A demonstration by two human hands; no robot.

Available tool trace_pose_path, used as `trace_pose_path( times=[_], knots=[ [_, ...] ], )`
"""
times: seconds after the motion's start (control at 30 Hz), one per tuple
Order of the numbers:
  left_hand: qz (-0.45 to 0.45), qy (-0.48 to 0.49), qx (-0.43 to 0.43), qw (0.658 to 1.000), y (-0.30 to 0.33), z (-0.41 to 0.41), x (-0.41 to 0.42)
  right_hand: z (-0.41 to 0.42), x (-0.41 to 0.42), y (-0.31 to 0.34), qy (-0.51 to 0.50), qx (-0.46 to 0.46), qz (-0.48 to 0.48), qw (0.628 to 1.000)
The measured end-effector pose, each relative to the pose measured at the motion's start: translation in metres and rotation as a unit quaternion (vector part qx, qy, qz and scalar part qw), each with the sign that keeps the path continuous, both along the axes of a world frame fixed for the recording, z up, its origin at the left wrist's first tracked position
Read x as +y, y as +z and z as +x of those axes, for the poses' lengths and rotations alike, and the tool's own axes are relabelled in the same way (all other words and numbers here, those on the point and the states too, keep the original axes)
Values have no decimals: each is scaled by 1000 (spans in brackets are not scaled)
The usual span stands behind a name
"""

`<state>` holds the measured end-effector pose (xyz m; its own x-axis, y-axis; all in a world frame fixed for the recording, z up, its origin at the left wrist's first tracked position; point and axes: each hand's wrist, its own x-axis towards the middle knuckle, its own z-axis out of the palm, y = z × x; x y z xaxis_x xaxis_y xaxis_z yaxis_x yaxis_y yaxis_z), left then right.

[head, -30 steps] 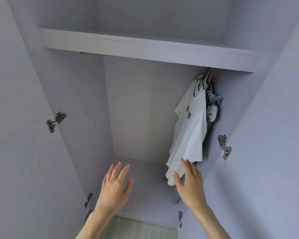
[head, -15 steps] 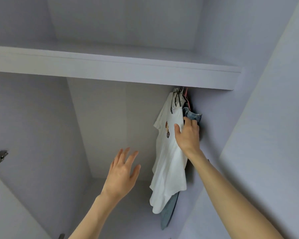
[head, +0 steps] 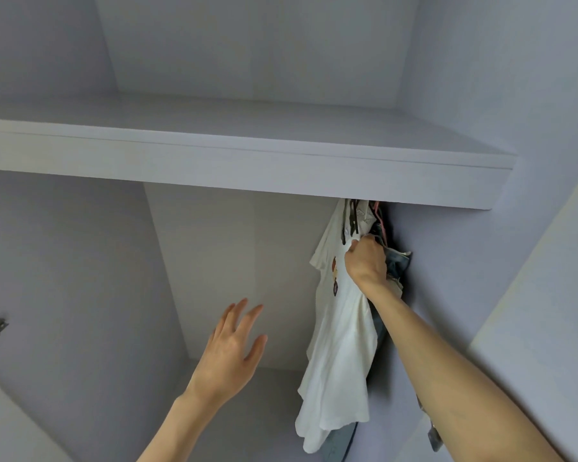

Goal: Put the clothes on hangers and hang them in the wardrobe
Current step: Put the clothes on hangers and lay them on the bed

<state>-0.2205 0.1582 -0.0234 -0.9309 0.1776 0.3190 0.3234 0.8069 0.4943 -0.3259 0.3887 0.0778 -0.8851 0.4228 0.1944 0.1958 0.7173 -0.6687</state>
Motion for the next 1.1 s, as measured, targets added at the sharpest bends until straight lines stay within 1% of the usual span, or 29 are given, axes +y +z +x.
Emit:
trace_pose_path(
  times=[0.17,0.27,0.37,0.43,0.53,0.63,0.73,0.8,0.87,0.97,1.03,1.1],
  knots=[
    [1,-3,6,1000,10,-8,-8,4,-10,10,26,58,-14,998],
    [8,-2,15,1000,15,-10,-15,16,-12,13,83,65,10,994],
    [10,1,7,1000,11,-6,-23,38,-16,0,159,49,-2,986],
    [8,3,1,1000,6,-1,-31,58,-27,-13,222,18,-2,975],
    [15,22,-10,1000,3,5,-54,92,-51,-24,320,-28,43,946],
    [49,66,-31,996,4,13,-88,124,-73,-19,369,-22,68,927],
    [70,136,0,988,11,21,-125,144,-91,-11,390,11,112,914],
    [51,174,35,983,19,29,-151,152,-100,-9,403,46,169,898],
    [19,198,66,978,30,40,-174,163,-109,-10,413,79,197,885],
    [-28,213,94,972,47,63,-204,183,-124,-16,425,158,254,854],
    [-62,211,115,969,57,78,-223,195,-129,-18,431,205,257,840],
    [-77,208,137,965,67,93,-238,203,-132,-20,433,246,253,829]
  ],
)
